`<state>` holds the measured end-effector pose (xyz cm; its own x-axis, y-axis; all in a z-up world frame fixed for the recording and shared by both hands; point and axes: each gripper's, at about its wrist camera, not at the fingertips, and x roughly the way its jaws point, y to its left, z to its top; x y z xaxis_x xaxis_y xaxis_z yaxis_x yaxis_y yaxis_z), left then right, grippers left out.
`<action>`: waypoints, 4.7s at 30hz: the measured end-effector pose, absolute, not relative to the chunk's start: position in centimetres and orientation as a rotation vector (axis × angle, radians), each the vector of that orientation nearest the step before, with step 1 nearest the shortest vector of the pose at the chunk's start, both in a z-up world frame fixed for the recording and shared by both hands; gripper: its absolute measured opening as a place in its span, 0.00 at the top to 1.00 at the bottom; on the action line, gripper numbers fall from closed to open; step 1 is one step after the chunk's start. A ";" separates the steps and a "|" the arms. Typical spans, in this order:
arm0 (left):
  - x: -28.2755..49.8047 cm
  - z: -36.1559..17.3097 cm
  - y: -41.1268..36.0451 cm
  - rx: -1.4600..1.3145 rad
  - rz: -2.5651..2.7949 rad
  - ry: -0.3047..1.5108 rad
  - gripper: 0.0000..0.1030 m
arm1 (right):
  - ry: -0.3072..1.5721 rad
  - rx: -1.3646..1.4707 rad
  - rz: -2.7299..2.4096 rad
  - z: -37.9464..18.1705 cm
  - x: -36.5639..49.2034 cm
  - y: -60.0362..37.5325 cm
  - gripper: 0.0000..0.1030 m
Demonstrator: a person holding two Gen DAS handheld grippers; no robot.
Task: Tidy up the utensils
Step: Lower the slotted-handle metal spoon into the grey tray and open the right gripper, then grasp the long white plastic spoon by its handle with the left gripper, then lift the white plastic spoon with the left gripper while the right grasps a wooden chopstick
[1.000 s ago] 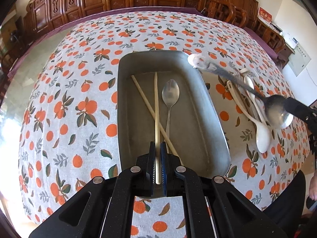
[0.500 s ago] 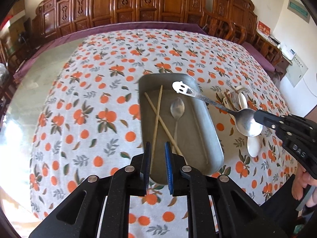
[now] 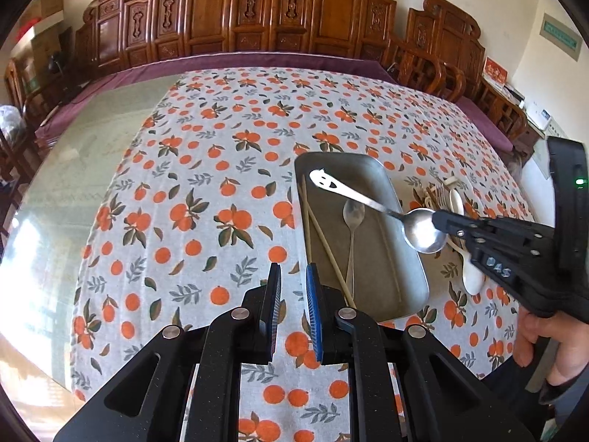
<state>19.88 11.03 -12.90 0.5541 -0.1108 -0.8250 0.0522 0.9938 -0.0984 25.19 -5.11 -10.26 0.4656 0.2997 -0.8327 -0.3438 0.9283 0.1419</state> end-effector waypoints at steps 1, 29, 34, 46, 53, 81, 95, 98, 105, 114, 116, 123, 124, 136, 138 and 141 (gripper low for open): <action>19.9 -12.8 11.1 -0.066 -0.095 0.977 0.88 | 1.013 -0.058 0.390 -10.4 25.3 -4.8 0.98; 19.3 -12.1 11.5 -0.061 -0.084 0.959 0.88 | 1.071 0.016 0.536 -12.5 24.7 -1.4 0.92; 19.2 -12.1 10.8 -0.057 -0.092 0.959 0.87 | 1.058 0.027 0.574 -12.5 24.0 -1.8 0.91; 19.9 -12.2 6.7 -0.043 -0.142 0.951 0.61 | 0.956 0.023 0.577 -9.4 22.0 -9.0 0.91; 21.0 -12.9 2.6 -0.026 -0.202 0.958 0.44 | 0.926 -0.025 0.484 -9.2 21.5 -15.9 0.91; 26.7 -19.5 -11.1 0.018 -0.305 1.154 0.42 | 0.962 0.071 0.309 -13.3 21.6 -29.1 0.91; 29.0 -23.3 -13.4 0.048 -0.268 1.304 0.56 | 0.968 0.106 0.307 -14.5 22.0 -30.4 0.91; 28.9 -23.3 -13.2 0.060 -0.265 1.312 0.62 | 0.973 0.109 0.309 -14.7 22.0 -30.3 0.91; 28.2 -23.1 -12.3 0.079 -0.258 1.311 0.92 | 0.989 0.098 0.314 -15.5 22.8 -30.0 0.91; 27.1 -21.9 -10.9 0.076 -0.272 1.272 0.92 | 1.017 0.053 0.323 -17.0 24.4 -29.3 0.86; 26.9 -21.5 -10.7 0.075 -0.276 1.256 0.92 | 1.017 0.037 0.330 -17.2 24.9 -29.0 0.86; 26.5 -20.0 -10.1 0.063 -0.298 1.208 0.94 | 1.021 -0.031 0.373 -17.8 27.0 -27.4 0.79; 26.6 -19.9 -10.3 0.065 -0.298 1.204 0.98 | 1.022 -0.042 0.379 -17.9 27.3 -27.2 0.79; 26.6 -19.7 -10.8 0.078 -0.320 1.177 0.99 | 1.046 -0.183 0.389 -19.3 28.1 -25.4 0.92; 26.4 -19.4 -10.7 0.076 -0.323 1.173 0.99 | 1.053 -0.160 0.388 -19.3 28.0 -25.8 0.94; 26.2 -19.0 -10.6 0.075 -0.323 1.161 0.99 | 1.066 -0.116 0.389 -19.2 27.7 -26.6 0.94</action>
<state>26.22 -10.60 -18.98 0.3577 -0.2114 -0.9096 0.2888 0.9513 -0.1075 27.71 -26.63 -19.18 0.4232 0.2543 -0.8696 -0.3655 0.9262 0.0930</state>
